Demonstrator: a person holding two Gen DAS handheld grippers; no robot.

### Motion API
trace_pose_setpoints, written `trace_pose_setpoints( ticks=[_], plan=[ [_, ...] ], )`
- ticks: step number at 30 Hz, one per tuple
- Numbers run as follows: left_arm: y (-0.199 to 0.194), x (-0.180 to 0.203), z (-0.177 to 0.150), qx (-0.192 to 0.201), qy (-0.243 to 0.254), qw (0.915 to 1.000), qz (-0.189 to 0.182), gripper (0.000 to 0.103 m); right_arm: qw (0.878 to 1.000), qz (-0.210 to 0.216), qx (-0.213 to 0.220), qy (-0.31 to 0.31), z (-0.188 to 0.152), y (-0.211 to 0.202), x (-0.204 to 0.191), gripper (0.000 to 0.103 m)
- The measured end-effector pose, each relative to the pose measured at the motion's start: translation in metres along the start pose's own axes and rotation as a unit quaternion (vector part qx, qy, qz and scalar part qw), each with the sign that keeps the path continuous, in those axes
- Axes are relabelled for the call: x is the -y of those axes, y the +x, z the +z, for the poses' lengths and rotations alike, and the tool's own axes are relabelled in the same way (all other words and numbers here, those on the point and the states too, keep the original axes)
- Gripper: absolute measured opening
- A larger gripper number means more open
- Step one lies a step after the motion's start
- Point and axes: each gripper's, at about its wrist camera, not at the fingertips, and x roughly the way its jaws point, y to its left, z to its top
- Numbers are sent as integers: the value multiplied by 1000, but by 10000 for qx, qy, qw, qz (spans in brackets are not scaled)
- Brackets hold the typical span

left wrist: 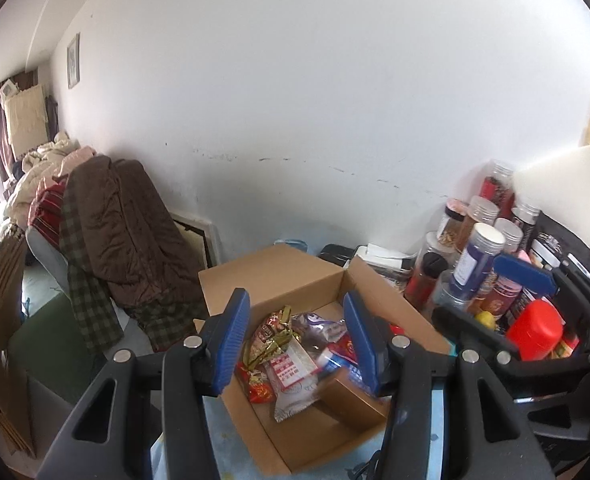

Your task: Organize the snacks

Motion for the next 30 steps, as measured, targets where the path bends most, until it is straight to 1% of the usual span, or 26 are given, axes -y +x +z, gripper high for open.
trace_pose_setpoints(
  ticks=[3, 4, 5, 6, 7, 9, 11, 12, 16, 22, 26, 30],
  plan=[
    [-20, 7, -5, 105, 123, 9999, 22, 49, 9999, -49, 155, -4, -3, -22, -1, 85],
    [-26, 9, -7, 138, 139, 9998, 26, 58, 9998, -61, 201, 4, -5, -28, -1, 86],
    [-35, 10, -11, 219, 140, 9996, 68, 69, 9997, -92, 228, 9, -6, -35, -2, 86],
    [-42, 10, -14, 298, 151, 9993, 144, 77, 9996, -110, 245, 10, -8, -39, -2, 86],
    [-51, 11, -18, 415, 165, 9988, 205, 80, 9995, -143, 290, 11, -12, -47, -3, 86],
    [-63, 13, -25, 495, 163, 9985, 185, 81, 9992, -190, 338, 5, -17, -59, -4, 87],
    [-75, 15, -32, 512, 136, 9985, 103, 81, 9989, -249, 394, 9, -24, -73, -6, 92],
    [-79, 16, -36, 524, 131, 9985, 98, 81, 9987, -269, 434, 14, -28, -81, -7, 93],
    [-98, 23, -52, 579, 209, 9980, 110, 81, 9984, -270, 492, 31, -43, -100, -11, 94],
    [-123, 34, -82, 553, 259, 9981, -30, 81, 9983, -171, 531, 147, -78, -130, -15, 94],
    [-134, 41, -103, 535, 218, 9983, -85, 81, 9987, -99, 451, 197, -101, -139, -16, 94],
    [-140, 47, -120, 481, 155, 9987, -103, 81, 9988, -168, 416, 219, -118, -147, -16, 94]
  ],
)
